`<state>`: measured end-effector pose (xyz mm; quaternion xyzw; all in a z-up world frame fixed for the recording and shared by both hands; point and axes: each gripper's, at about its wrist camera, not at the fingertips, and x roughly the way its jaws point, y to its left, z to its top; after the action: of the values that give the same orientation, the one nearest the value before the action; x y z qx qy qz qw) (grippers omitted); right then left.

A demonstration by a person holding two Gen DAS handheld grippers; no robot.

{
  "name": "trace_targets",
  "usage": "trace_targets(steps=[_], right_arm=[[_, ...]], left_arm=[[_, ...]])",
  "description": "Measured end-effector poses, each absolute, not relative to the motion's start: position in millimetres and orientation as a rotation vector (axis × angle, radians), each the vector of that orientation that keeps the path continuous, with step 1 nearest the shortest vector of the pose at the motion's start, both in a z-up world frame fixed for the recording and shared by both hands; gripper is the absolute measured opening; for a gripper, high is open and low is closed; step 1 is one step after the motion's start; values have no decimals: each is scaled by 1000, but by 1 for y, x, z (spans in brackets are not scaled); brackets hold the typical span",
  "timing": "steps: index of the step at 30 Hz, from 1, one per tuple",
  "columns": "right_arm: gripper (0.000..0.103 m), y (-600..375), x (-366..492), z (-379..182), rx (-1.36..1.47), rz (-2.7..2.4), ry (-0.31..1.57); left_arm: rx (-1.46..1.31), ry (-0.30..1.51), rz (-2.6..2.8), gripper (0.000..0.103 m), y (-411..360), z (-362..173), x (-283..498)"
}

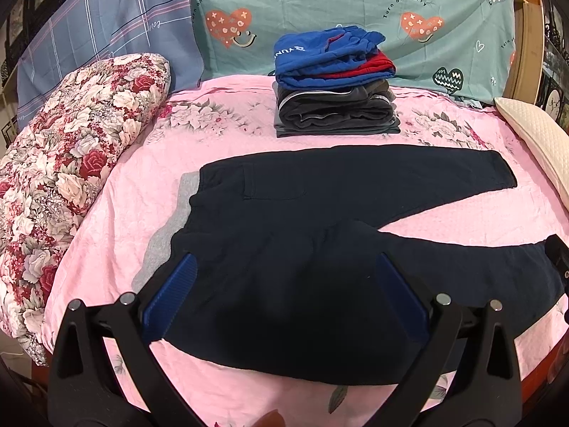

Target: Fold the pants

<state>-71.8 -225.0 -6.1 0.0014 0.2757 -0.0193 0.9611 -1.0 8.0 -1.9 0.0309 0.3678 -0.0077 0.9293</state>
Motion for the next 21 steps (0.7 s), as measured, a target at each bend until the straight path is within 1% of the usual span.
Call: trace_targets(steps=[21], right_arm=[[102,-225,-70,-8,10,-26,563]], left_arm=[[62,745,-13,101,13,-1,0]])
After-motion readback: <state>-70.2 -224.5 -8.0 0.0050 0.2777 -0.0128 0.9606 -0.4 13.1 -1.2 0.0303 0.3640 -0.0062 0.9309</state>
